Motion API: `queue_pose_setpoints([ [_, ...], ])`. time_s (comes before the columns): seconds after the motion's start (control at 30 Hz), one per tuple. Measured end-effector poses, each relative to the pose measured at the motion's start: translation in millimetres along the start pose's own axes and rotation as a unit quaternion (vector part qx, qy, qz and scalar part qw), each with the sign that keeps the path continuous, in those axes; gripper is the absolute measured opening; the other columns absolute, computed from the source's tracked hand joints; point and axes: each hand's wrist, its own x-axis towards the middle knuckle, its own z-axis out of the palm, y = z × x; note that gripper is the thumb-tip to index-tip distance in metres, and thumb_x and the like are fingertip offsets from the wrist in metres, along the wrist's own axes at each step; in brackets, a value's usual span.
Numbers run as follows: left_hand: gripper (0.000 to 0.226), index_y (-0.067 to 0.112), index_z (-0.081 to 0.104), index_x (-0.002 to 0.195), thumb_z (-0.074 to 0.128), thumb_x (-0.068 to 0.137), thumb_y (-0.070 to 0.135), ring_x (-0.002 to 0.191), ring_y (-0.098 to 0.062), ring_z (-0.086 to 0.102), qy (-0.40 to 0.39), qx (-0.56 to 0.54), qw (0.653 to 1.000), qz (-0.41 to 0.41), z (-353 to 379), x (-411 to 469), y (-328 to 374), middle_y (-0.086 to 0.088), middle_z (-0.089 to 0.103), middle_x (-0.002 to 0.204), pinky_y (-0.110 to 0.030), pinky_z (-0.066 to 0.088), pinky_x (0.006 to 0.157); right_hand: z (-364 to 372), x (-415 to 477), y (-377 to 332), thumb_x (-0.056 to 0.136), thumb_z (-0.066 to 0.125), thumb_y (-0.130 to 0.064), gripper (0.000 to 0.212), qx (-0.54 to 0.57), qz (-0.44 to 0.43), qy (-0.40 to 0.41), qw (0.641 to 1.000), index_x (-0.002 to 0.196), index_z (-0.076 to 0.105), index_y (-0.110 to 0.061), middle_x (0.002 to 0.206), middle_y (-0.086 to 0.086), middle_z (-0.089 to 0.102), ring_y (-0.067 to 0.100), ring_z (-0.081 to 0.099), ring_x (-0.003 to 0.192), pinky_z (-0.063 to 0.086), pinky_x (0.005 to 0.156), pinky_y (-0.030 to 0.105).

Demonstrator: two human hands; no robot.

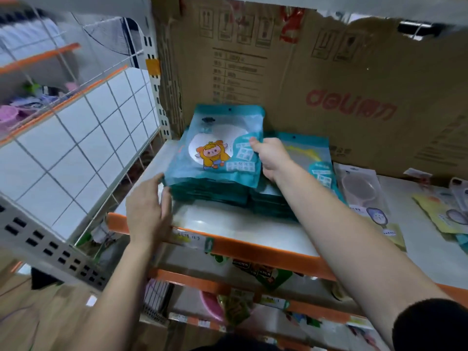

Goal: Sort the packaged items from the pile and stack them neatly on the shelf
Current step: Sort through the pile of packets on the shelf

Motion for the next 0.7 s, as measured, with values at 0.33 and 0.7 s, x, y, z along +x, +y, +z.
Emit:
queue_pose_setpoints([
  [0.33,0.045,0.008,0.063,0.119,0.040,0.088,0.032,0.098,-0.031,0.063,0.047,-0.024,0.997,-0.060,1,-6,7,-0.010,0.069,0.110,-0.044,0.043,0.086,12,7,-8,0.085,0.074,-0.012,0.024,-0.166,-0.001,-0.028,0.986,0.100,0.064,0.004,0.099,0.015,0.071,0.027,0.070,0.089,0.058,0.083,0.042],
  [0.7,0.049,0.010,0.060,0.123,0.039,0.087,0.036,0.098,-0.028,0.064,0.041,-0.035,0.995,-0.079,2,-5,7,-0.007,0.069,0.112,-0.046,0.044,0.089,12,7,-10,0.068,0.088,-0.028,0.044,-0.360,-0.060,0.014,0.931,0.064,0.050,-0.007,0.072,0.008,0.060,0.026,0.063,0.070,0.052,0.063,0.037],
])
